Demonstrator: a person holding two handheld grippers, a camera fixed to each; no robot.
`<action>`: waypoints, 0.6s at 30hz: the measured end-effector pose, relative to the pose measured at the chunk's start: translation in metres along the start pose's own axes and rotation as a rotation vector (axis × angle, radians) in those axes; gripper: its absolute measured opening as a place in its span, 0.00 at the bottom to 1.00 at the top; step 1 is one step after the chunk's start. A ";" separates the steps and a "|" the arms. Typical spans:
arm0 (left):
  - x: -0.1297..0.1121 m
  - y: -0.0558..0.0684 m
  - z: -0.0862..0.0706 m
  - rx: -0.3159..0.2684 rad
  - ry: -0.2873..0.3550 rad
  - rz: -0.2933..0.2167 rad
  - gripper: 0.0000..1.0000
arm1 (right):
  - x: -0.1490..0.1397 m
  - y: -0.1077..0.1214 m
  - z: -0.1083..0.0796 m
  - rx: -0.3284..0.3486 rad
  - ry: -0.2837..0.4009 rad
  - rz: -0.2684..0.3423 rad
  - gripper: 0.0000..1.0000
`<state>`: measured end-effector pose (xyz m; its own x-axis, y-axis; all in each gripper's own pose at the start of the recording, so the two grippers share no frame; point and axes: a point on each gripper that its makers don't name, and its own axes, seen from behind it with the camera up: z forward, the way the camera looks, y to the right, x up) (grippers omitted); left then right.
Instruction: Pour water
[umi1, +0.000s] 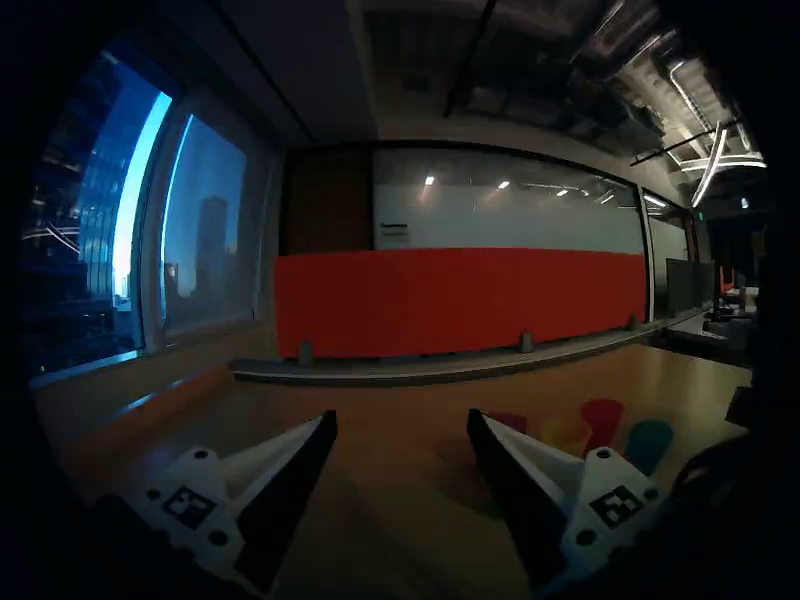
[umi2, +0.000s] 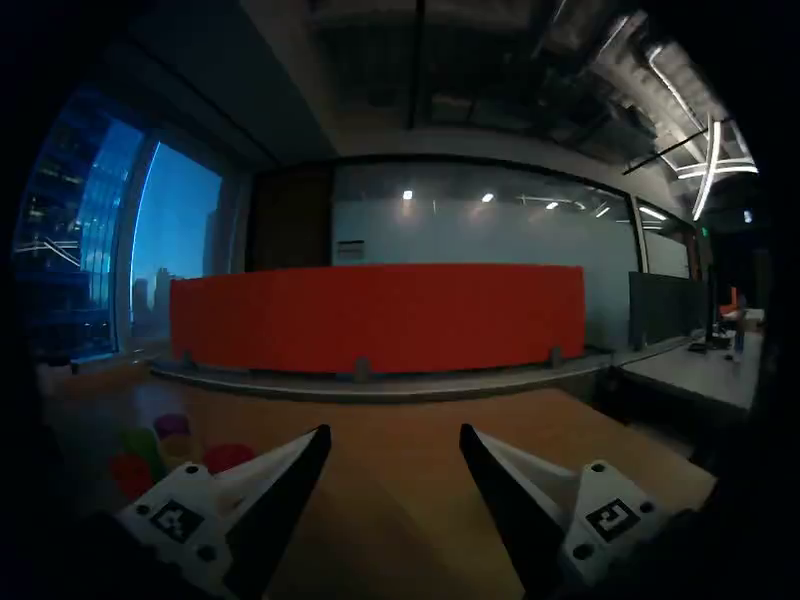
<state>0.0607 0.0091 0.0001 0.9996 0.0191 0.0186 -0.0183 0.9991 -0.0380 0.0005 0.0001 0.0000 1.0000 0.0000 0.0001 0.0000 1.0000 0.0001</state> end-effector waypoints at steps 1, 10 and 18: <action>0.004 0.000 0.000 -0.003 -0.006 -0.004 0.97 | 0.004 0.001 0.000 0.001 -0.001 0.000 1.00; 0.047 -0.008 0.009 -0.021 -0.034 -0.018 0.97 | 0.051 0.003 0.001 0.016 -0.006 0.008 1.00; 0.080 -0.014 0.013 -0.033 -0.065 -0.002 0.96 | 0.091 0.000 0.000 0.043 0.003 0.020 1.00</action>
<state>0.1402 -0.0028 0.0154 0.9963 0.0202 0.0830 -0.0143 0.9974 -0.0709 0.0911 0.0006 -0.0002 0.9998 0.0199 -0.0025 -0.0198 0.9989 0.0436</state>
